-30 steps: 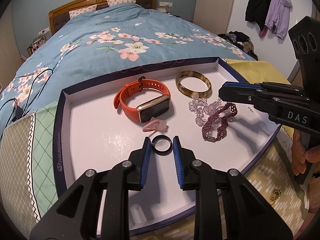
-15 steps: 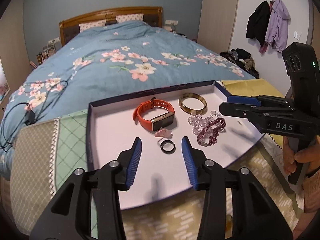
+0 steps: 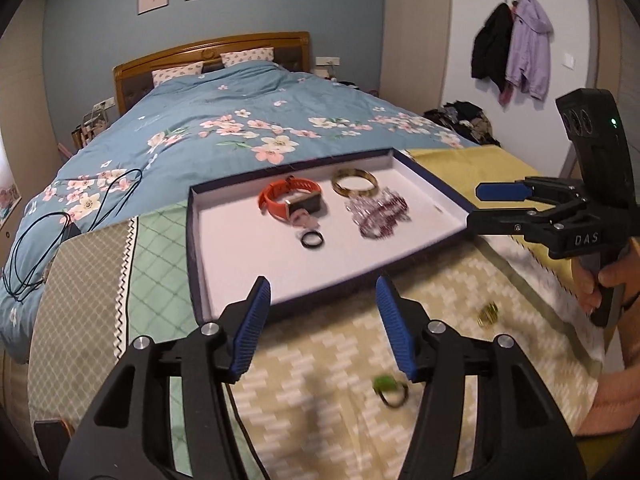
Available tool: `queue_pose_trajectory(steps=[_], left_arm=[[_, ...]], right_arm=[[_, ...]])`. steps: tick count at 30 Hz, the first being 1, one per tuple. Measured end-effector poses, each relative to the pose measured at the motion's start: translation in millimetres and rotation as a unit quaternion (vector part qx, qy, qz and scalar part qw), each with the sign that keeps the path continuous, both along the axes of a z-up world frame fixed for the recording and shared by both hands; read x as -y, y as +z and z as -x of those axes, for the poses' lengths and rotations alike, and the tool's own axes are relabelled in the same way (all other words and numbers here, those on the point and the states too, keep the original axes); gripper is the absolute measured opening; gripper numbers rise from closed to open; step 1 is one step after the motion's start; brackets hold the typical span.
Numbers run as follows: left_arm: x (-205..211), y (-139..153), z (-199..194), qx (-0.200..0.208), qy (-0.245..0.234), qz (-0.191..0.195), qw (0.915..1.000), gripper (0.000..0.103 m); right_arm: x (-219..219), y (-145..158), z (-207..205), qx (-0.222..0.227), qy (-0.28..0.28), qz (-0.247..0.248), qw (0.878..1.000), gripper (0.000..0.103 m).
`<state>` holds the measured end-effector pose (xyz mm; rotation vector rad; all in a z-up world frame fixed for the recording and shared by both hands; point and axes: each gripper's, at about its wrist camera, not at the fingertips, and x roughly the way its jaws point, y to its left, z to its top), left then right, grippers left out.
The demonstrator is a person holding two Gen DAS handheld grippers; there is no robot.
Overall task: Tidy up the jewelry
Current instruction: 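Withdraw both tools from the box toward the remaining jewelry on the bed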
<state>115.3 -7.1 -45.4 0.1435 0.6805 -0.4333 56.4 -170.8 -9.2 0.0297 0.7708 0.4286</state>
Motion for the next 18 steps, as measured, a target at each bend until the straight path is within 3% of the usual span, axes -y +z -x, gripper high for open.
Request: queue_pose_trajectory(steps=[4,12,18], left_arm=[[3,-7,14,-0.008,-0.017,-0.002,0.9998,0.055],[2,-20,28,-0.029,-0.017,0.009,0.9994,0.056],[3,-25,30,-0.038,-0.021,0.017,0.9989,0.056]], right_arm=[[0,-10,23,-0.013,0.022,0.013,1.000,0.068],[-15,-36,51,-0.060,0.066,0.035,0.995,0.019],[-19,-41,54,-0.067,0.060,0.038,0.995,0.016]])
